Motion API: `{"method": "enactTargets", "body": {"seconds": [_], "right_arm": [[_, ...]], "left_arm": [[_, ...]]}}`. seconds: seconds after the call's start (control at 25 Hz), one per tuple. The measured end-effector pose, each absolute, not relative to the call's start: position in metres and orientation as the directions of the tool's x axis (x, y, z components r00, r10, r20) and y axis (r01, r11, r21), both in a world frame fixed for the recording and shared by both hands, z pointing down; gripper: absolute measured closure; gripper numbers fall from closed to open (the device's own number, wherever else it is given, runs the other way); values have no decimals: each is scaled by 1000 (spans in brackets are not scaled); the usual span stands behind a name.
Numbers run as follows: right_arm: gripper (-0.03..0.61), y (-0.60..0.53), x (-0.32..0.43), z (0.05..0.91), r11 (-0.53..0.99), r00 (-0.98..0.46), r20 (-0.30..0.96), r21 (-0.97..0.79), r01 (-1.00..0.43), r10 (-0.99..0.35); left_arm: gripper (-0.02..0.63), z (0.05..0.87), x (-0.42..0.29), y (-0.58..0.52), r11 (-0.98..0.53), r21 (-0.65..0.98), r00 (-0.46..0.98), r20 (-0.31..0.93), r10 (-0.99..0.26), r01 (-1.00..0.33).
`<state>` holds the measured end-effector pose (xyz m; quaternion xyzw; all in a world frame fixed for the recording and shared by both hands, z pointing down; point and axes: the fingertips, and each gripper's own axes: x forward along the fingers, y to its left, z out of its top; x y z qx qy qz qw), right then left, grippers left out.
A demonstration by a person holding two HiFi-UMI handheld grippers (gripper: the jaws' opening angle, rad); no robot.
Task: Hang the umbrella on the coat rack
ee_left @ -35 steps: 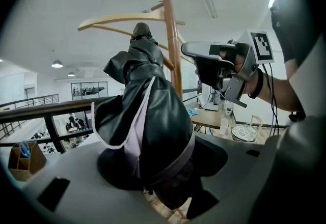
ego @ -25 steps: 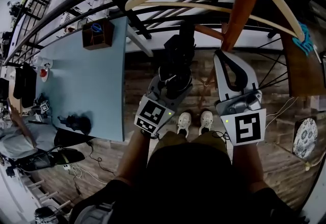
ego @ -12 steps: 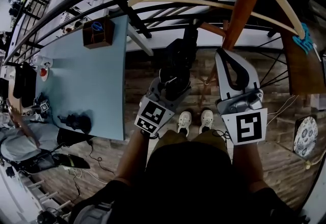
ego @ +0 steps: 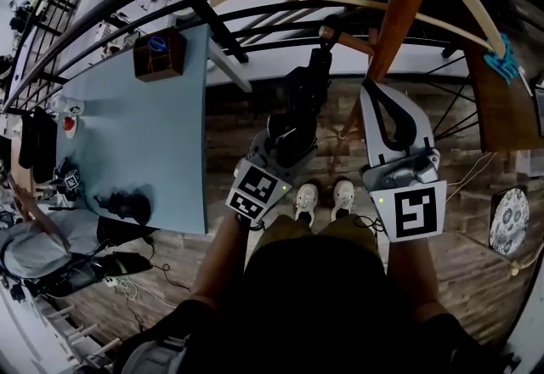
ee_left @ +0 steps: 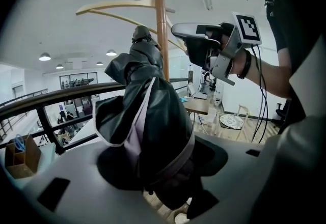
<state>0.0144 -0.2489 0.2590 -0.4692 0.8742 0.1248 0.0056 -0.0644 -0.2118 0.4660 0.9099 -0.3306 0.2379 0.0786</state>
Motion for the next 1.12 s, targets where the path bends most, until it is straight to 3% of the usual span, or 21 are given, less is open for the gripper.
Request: {"method": "enactTargets", "body": {"seconds": [1.12], "right_arm": [[548, -243, 50, 261, 421, -454, -86, 257, -870, -887]], "left_arm": [[354, 489, -18, -214, -856, 36, 752, 498, -432, -516]]}}
